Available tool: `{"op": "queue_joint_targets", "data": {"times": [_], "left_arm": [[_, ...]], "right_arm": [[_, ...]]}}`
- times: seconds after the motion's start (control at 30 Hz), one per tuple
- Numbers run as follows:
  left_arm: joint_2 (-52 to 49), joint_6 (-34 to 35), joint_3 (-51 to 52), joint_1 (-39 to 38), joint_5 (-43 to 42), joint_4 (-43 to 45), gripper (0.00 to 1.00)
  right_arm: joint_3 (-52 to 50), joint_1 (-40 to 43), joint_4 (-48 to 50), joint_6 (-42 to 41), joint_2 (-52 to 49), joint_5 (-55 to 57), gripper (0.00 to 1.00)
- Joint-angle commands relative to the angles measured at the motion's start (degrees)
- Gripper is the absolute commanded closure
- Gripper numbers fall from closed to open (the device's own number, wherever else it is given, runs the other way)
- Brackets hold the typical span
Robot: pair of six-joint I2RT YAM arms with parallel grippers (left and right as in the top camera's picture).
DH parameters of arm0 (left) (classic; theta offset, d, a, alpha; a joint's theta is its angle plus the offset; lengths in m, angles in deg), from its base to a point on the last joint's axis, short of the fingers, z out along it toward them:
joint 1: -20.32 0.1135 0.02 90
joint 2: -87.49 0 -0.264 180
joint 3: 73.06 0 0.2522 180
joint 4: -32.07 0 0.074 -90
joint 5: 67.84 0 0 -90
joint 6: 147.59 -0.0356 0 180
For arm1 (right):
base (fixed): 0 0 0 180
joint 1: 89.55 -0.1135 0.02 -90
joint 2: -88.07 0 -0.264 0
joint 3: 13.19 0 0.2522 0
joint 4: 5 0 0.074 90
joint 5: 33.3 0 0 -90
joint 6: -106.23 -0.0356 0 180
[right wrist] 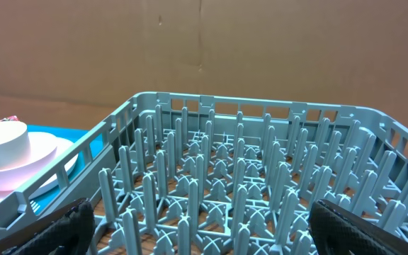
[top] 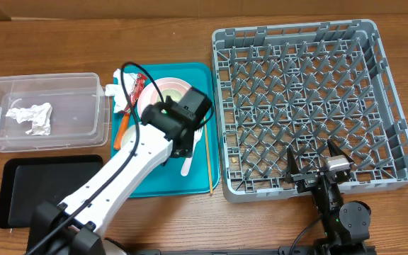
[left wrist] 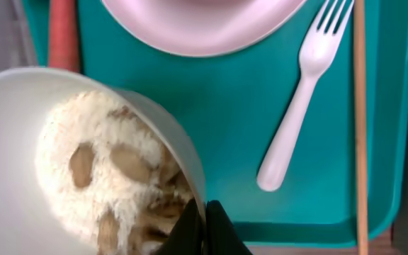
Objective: Sort waste into correct bins and load items into the dishwasher
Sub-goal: 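Lift the rice bowl with the left gripper over the black tray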
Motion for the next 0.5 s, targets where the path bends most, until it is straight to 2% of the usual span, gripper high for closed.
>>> {"op": "queue_joint_targets", "data": {"times": [0.0, 0.1, 0.27, 0.47], "left_arm": [[4.31, -4.31, -6.84, 3.13, 1.53, -3.67, 0.96], [7.50, -5.51, -7.65, 6.86, 1.60, -4.33, 0.96], [15.47, -8.57, -7.65, 19.12, 1.44, -6.49, 0.96], [22.03, -8.55, -6.71, 28.68, 1.44, -5.92, 0.96]], "right_arm": [[-0.59, 0.37, 0.33, 0.04, 0.48, 0.15, 0.00], [-0.59, 0.37, 0.33, 0.02, 0.48, 0.15, 0.00], [-0.59, 0.37, 0.33, 0.02, 0.48, 0.15, 0.00], [-0.59, 0.37, 0.33, 0.02, 0.48, 0.15, 0.00]]}}
